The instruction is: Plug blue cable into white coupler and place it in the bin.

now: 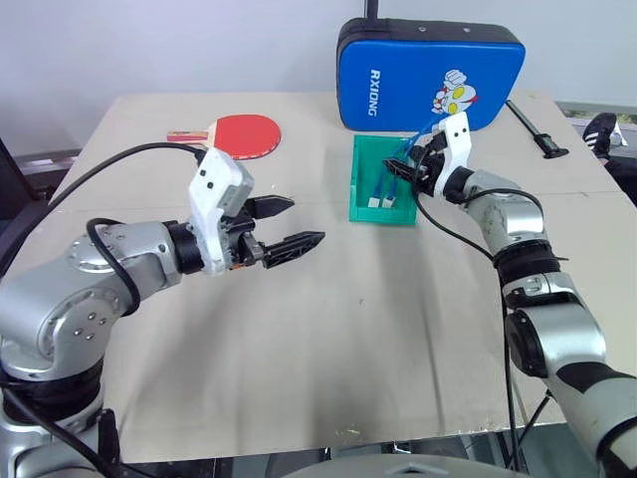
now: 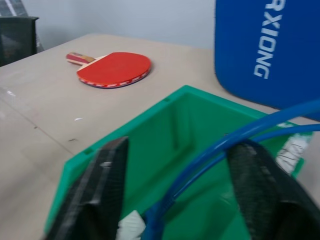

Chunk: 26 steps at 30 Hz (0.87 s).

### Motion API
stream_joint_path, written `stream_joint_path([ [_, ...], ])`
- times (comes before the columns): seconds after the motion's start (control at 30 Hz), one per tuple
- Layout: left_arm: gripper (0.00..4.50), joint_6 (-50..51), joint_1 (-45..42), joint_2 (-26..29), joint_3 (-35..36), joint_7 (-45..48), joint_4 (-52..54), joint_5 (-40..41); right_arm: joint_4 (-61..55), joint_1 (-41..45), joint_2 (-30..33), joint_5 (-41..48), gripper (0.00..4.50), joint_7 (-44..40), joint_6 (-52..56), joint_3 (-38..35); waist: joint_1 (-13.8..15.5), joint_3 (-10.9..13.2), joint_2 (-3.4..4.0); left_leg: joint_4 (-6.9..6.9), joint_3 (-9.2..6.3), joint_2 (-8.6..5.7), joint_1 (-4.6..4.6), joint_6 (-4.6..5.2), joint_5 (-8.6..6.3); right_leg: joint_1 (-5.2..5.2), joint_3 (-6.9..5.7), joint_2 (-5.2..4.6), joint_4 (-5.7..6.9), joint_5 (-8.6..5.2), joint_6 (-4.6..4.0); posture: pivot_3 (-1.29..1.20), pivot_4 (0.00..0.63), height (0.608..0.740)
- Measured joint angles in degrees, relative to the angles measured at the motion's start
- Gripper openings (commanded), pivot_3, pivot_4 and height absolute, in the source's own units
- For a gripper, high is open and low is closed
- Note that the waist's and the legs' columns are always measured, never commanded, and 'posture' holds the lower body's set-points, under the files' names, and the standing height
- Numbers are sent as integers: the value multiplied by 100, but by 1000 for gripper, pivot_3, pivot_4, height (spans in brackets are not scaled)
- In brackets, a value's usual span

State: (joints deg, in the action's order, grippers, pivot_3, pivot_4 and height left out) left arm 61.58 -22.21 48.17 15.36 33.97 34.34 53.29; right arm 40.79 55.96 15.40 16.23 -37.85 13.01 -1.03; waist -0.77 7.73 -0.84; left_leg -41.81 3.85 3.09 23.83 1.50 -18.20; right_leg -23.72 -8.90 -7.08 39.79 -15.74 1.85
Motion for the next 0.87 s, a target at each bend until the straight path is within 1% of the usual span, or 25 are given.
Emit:
stream_joint_path([
  [0.07, 4225, 9, 8, 0, 0, -43, 3, 20, -2, 7, 3, -30, 4461, 64, -77, -5, -1, 0, 0, -1, 1, 0, 0, 0, 0, 0, 2, 0, 0, 0, 0, 0, 150, 663],
  [0.17, 4225, -3, 138, 6, 3, -119, 96, 27, -662, -224, 153, 3, 4461, 34, 29, -11, 13, 1, 1, -1, -1, 1, 1, 0, 0, 0, 4, -1, -1, 1, 1, 0, 150, 663],
  [0.23, 4225, -39, 295, 10, 7, -161, 142, 13, -1425, -561, 385, 183, 4461, -92, 342, -94, 29, 1, 0, -2, -8, -2, 3, 0, 0, 1, 17, 2, -2, 1, 2, 0, 150, 663],
  [0.33, 4225, -263, 684, -36, 0, -273, 395, -129, -2725, -1420, 919, 655, 4461, -472, 1019, -273, 63, 1, 0, 0, -19, -7, 6, 0, 0, 8, 27, 7, -12, 1, 4, 0, 150, 663],
  [0.4, 4225, -613, 1189, -297, -152, -506, 682, -506, -3379, -2122, 1172, 949, 4461, -718, 1189, -465, 71, 0, 2, 5, -11, -10, -7, 0, -1, 14, 32, 5, -35, 2, 6, 0, 150, 663],
  [0.47, 4225, -924, 1910, -630, -473, -733, 884, -900, -3889, -2933, 1450, 1082, 4461, -1139, 990, -577, 72, 0, 2, 14, -11, -9, -11, 0, 0, 15, 34, 6, -46, 6, 11, 0, 150, 663],
  [0.5, 4225, -1024, 2265, -700, -648, -783, 889, -1099, -4028, -3313, 1545, 1113, 4461, -1360, 862, -627, 66, 2, 0, 14, -10, -6, -8, 0, 0, 11, 34, 10, -42, 6, 12, 0, 150, 663],
  [0.6, 4225, -1978, 3241, -722, -817, -632, 794, -1916, -4420, -4531, 2041, 1126, 4461, -1995, 547, -636, 93, 0, 4, 20, 1, -3, -25, -2, 0, 15, 30, 13, -37, 5, 10, 0, 150, 663],
  [0.67, 4225, -2790, 3774, -742, -911, -417, 462, -2507, -4415, -5290, 2136, 1070, 4461, -2226, 240, -705, 117, 0, 5, 20, 10, 2, -30, -1, 0, 13, 32, 14, -34, 5, 10, 0, 150, 663],
  [0.77, 4225, -3694, 4064, -1057, -917, -291, 77, -2974, -4411, -5796, 1979, 1121, 4461, -2337, -206, -880, 140, 1, 9, 17, 15, 4, -36, 2, -1, 13, 42, 13, -35, 5, 9, 0, 150, 663],
  [0.87, 4225, -4273, 4460, -1181, -916, -35, -121, -3144, -4260, -6159, 1942, 1120, 4461, -2515, -761, -1030, 161, -13, -8, 14, 15, 4, -33, 4, -2, 13, 43, 13, -36, 4, 10, 0, 150, 663],
])
